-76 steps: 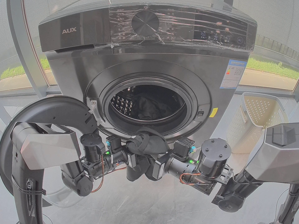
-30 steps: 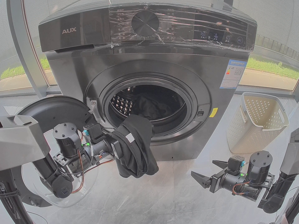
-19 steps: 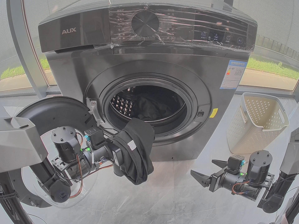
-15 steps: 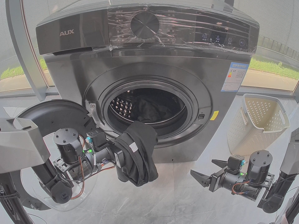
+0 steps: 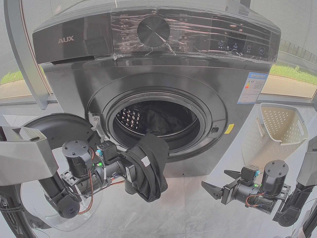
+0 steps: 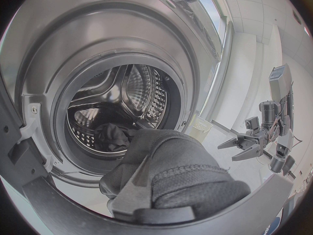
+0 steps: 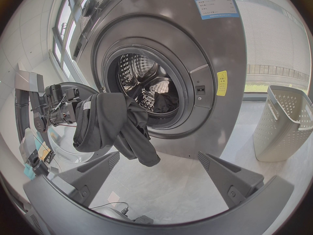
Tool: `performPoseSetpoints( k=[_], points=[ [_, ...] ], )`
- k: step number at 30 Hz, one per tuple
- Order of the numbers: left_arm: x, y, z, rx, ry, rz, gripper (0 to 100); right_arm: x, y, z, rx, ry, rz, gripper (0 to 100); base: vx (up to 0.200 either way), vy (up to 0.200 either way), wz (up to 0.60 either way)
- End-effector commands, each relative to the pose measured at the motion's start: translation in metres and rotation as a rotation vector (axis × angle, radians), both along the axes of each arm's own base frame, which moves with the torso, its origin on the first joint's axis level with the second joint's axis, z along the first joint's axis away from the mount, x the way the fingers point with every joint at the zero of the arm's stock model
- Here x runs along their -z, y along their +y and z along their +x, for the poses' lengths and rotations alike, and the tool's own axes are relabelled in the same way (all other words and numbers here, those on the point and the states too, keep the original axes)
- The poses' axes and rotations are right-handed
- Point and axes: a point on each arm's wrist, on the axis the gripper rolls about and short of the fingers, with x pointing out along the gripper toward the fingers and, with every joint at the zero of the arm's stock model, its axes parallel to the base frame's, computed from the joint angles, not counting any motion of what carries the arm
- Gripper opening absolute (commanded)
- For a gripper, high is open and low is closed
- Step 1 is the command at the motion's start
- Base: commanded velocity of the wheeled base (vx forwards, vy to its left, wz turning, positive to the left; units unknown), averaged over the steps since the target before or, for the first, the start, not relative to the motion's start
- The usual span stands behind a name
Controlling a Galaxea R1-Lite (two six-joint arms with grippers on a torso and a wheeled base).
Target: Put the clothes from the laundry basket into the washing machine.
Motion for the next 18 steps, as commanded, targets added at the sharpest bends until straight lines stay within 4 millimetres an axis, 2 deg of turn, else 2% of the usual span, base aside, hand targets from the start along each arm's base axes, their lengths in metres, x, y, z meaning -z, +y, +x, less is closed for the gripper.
performPoseSetpoints(
  k=[1, 2, 15, 18],
  points=[
    [0.002, -0.001, 0.001, 0.002, -0.002, 0.0, 0, 0.0, 0.0, 0.0, -0.001, 0.001, -0.001, 100, 0.2, 0.0, 0.0],
    [0.002, -0.001, 0.001, 0.002, 0.0, 0.0, 0, 0.001, 0.0, 0.0, -0.002, 0.003, -0.002, 100, 0.2, 0.0, 0.0],
    [0.005, -0.006, 0.001, -0.002, 0.005, 0.002, 0, -0.001, 0.004, -0.005, -0.021, -0.003, -0.001, 100, 0.0, 0.0, 0.0],
    [0.001, -0.015, 0.001, -0.009, -0.012, -0.01, 0, -0.006, 0.006, -0.007, -0.017, -0.028, 0.008, 100, 0.0, 0.0, 0.0]
  ],
)
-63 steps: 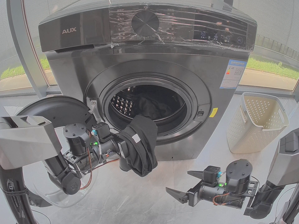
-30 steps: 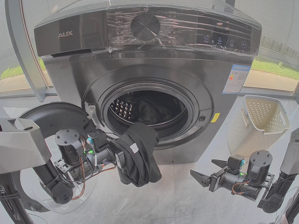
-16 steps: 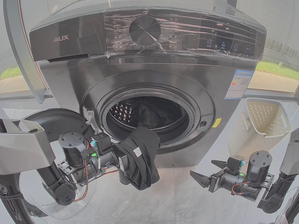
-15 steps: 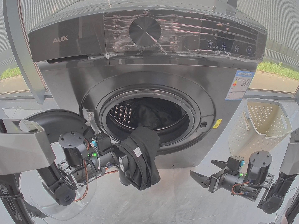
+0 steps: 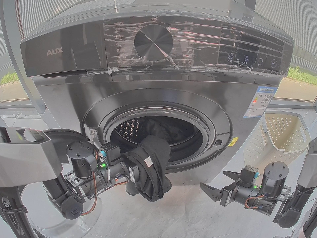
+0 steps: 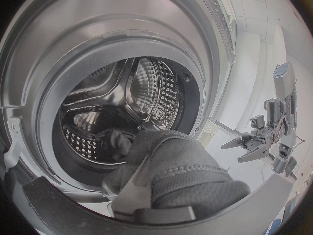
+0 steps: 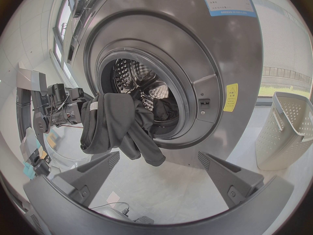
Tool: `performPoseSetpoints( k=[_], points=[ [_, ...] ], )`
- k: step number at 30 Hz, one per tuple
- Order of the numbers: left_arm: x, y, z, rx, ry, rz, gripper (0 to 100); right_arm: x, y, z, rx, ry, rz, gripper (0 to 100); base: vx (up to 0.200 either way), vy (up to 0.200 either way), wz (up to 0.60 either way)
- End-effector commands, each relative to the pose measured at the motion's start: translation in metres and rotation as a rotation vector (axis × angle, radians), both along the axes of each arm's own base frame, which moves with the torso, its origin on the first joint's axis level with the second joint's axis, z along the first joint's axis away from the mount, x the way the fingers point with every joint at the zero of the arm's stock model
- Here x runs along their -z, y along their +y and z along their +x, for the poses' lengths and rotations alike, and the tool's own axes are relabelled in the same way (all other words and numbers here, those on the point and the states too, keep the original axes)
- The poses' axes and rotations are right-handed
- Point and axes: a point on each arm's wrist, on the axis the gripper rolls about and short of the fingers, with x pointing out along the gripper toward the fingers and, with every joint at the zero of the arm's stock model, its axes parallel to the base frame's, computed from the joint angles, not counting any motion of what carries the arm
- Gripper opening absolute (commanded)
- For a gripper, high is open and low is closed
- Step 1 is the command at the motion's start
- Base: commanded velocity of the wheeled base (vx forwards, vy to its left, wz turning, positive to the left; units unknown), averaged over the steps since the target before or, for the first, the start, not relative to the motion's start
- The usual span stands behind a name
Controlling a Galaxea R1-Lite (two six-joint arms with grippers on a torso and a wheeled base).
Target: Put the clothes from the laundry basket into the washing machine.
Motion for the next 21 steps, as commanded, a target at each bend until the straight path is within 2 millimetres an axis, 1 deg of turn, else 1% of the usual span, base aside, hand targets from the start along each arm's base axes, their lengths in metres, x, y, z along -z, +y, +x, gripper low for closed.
performPoseSetpoints(
  k=[1, 3, 5, 6, 7, 8, 9, 11, 13, 14, 15, 21],
  points=[
    [-0.003, -0.008, 0.0, 0.01, -0.019, -0.015, 0, -0.005, 0.003, -0.002, -0.005, -0.024, 0.013, 100, 0.0, 0.0, 0.0],
    [-0.006, -0.022, 0.004, 0.04, -0.04, -0.036, 0, -0.006, 0.003, -0.004, -0.001, -0.026, 0.012, 100, 0.0, 0.0, 0.0],
    [-0.001, -0.033, 0.008, 0.054, -0.042, -0.036, 0, -0.006, 0.003, -0.004, -0.001, -0.028, 0.012, 100, 0.0, 0.0, 0.0],
    [-0.001, -0.033, 0.008, 0.054, -0.042, -0.036, 0, -0.006, 0.003, -0.004, -0.001, -0.028, 0.012, 100, 0.0, 0.0, 0.0],
    [0.011, -0.045, 0.017, 0.06, -0.028, -0.04, 0, -0.007, 0.004, -0.004, -0.006, -0.03, 0.012, 100, 0.0, 0.0, 0.0],
    [0.013, -0.048, 0.018, 0.058, -0.027, -0.041, 0, -0.007, 0.004, -0.004, -0.009, -0.03, 0.012, 100, 0.0, 0.0, 0.0],
    [0.024, -0.055, 0.03, 0.003, -0.029, -0.039, 0, -0.006, 0.006, -0.006, -0.02, -0.029, 0.01, 100, 0.0, 0.0, 0.0],
    [0.03, -0.064, 0.042, -0.053, -0.039, -0.055, 0, -0.007, 0.007, -0.007, -0.026, -0.03, 0.012, 100, 0.0, 0.0, 0.0],
    [0.029, -0.072, 0.057, -0.075, -0.069, -0.077, 0, -0.007, 0.008, -0.009, -0.031, -0.029, 0.01, 100, 0.0, 0.0, 0.0],
    [0.029, -0.072, 0.057, -0.075, -0.069, -0.077, 0, -0.007, 0.008, -0.009, -0.031, -0.029, 0.01, 100, 0.0, 0.0, 0.0],
    [0.026, -0.08, 0.075, -0.095, -0.065, -0.075, 0, -0.006, 0.007, -0.009, -0.03, -0.023, 0.009, 100, 0.0, 0.0, 0.0],
    [0.013, -0.091, 0.098, -0.113, -0.029, -0.05, 0, -0.005, 0.008, -0.01, -0.033, -0.02, 0.008, 100, 0.0, 0.0, 0.0]
  ],
)
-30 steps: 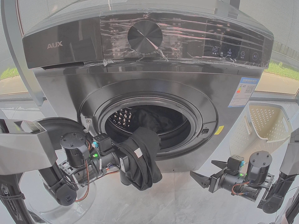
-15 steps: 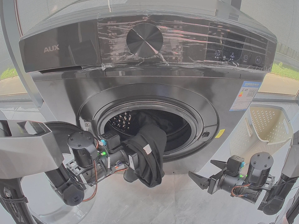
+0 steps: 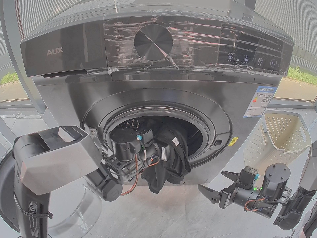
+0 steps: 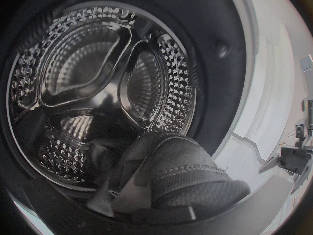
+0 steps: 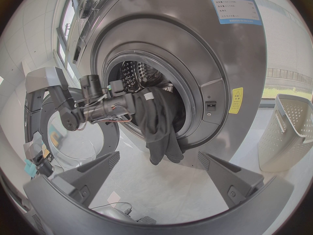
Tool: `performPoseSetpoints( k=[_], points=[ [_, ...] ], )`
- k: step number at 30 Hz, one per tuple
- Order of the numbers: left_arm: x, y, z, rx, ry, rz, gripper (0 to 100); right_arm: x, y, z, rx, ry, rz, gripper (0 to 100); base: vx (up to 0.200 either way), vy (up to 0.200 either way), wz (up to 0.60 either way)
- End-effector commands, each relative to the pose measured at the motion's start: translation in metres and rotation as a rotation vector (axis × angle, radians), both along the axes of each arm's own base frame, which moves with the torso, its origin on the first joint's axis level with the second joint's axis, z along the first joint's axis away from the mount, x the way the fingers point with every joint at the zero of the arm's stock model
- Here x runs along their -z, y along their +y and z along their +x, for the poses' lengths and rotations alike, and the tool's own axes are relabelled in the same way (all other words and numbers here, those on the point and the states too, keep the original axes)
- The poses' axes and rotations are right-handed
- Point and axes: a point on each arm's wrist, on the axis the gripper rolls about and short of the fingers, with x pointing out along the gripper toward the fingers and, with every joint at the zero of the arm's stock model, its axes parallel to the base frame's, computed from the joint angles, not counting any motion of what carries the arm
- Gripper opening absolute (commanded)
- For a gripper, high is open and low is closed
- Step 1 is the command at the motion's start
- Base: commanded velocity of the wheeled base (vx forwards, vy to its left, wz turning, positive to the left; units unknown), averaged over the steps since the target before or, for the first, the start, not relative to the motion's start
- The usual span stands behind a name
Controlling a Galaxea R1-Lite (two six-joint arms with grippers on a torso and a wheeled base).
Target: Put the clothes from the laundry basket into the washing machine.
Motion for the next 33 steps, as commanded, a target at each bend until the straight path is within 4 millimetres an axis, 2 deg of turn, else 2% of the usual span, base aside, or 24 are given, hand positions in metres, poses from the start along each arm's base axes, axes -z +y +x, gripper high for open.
performPoseSetpoints(
  k=[1, 5, 7, 10, 11, 14, 18, 19, 20, 23, 27, 33],
  points=[
    [0.003, -0.016, 0.032, -0.036, 0.019, 0.005, 0, 0.001, 0.001, -0.002, -0.009, 0.006, -0.002, 100, 0.0, 0.0, 0.0],
    [0.008, -0.019, 0.043, -0.056, 0.047, 0.028, 0, 0.001, 0.001, -0.002, -0.007, 0.006, -0.002, 100, 0.0, 0.0, 0.0],
    [0.018, -0.025, 0.056, -0.081, 0.054, 0.036, 0, 0.002, 0.001, -0.002, -0.009, 0.008, -0.004, 100, 0.0, 0.0, 0.0],
    [0.028, -0.03, 0.063, -0.081, 0.056, 0.039, 0, 0.002, 0.001, -0.002, -0.009, 0.008, -0.004, 100, 0.0, 0.0, 0.0],
    [0.038, -0.033, 0.068, -0.082, 0.056, 0.044, 0, 0.002, 0.001, -0.001, -0.007, 0.01, -0.006, 100, 0.0, 0.0, 0.0],
    [0.049, -0.04, 0.083, -0.09, 0.046, 0.039, 0, 0.003, 0.001, -0.001, -0.007, 0.011, -0.007, 100, 0.0, 0.0, 0.0],
    [0.045, -0.034, 0.11, -0.163, 0.035, 0.032, 0, 0.003, 0.001, -0.001, -0.008, 0.015, -0.007, 100, 0.0, 0.0, 0.0],
    [0.045, -0.034, 0.11, -0.163, 0.035, 0.032, 0, 0.003, 0.001, -0.001, -0.008, 0.015, -0.007, 100, 0.0, 0.0, 0.0],
    [0.042, -0.032, 0.128, -0.233, 0.016, 0.016, 0, 0.003, 0.002, -0.001, -0.009, 0.013, -0.007, 100, 0.0, 0.0, 0.0],
    [0.032, -0.029, 0.148, -0.3, -0.015, -0.013, 0, 0.004, 0.001, -0.001, -0.009, 0.015, -0.009, 100, 0.0, 0.0, 0.0],
    [0.025, -0.028, 0.157, -0.323, -0.026, -0.027, 0, 0.004, 0.001, -0.001, -0.007, 0.017, -0.009, 100, 0.0, 0.0, 0.0],
    [0.023, -0.028, 0.157, -0.329, -0.021, -0.025, 0, 0.004, 0.001, -0.001, -0.007, 0.016, -0.01, 100, 0.0, 0.0, 0.0]
  ],
)
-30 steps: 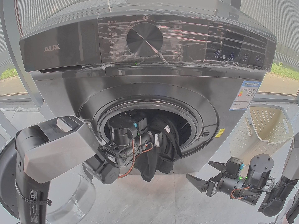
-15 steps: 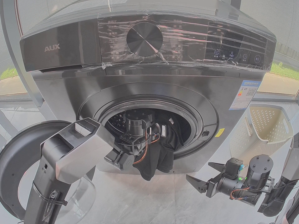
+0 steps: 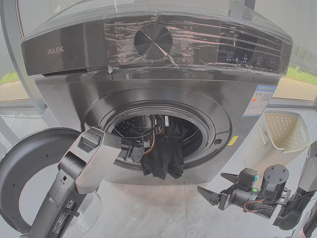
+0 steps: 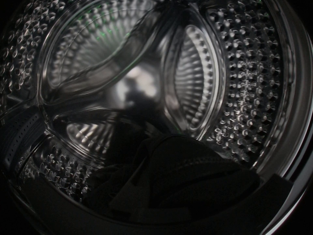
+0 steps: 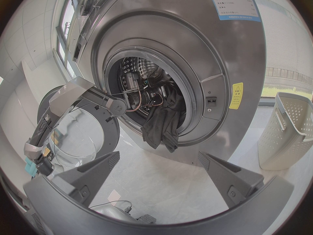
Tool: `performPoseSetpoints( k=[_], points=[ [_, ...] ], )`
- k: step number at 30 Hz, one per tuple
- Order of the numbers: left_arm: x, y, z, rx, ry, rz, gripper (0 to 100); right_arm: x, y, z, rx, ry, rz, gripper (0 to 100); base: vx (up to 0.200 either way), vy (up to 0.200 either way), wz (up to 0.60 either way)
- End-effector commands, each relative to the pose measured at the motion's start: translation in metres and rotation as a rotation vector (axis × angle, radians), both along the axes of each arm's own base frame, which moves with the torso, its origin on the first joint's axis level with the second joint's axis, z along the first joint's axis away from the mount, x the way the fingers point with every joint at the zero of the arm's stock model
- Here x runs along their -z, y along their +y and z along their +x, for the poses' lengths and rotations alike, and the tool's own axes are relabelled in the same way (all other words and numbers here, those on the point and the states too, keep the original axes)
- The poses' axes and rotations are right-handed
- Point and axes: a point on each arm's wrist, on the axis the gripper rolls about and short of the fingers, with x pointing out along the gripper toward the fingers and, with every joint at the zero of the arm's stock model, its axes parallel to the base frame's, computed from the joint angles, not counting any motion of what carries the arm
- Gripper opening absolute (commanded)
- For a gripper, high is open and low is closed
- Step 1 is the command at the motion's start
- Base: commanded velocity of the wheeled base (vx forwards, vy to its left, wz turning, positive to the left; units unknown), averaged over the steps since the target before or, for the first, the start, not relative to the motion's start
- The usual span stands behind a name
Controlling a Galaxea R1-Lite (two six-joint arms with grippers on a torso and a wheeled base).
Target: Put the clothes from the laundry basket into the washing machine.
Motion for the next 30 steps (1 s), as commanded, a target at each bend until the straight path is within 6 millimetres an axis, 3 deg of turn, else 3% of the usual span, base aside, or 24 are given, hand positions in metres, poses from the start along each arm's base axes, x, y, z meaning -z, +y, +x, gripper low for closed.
performPoseSetpoints(
  k=[1, 6, 14, 19, 22, 30],
  points=[
    [0.011, 0.002, 0.005, -0.011, 0.005, 0.002, 100, 0.001, 0.0, 0.0, -0.001, 0.002, -0.003, 100, 0.0, 0.0, 0.0],
    [0.009, 0.0, 0.002, -0.005, 0.017, -0.005, 100, 0.0, 0.0, 0.0, -0.001, 0.001, -0.002, 100, 0.0, 0.0, 0.0],
    [-0.016, 0.002, -0.042, 0.096, 0.208, 0.1, 100, 0.0, 0.0, 0.002, 0.005, -0.005, 0.004, 100, 0.0, 0.0, 0.0],
    [-0.015, 0.008, -0.065, 0.154, 0.325, 0.168, 100, -0.001, 0.0, 0.002, 0.005, -0.006, 0.005, 100, 0.0, 0.0, 0.0],
    [-0.006, 0.009, -0.07, 0.173, 0.36, 0.188, 100, 0.0, 0.0, 0.002, 0.004, -0.002, 0.002, 100, 0.0, 0.0, 0.0],
    [0.045, 0.006, -0.069, 0.185, 0.44, 0.264, 100, 0.0, 0.0, 0.001, -0.001, -0.002, 0.002, 100, 0.0, 0.0, 0.0]
  ],
)
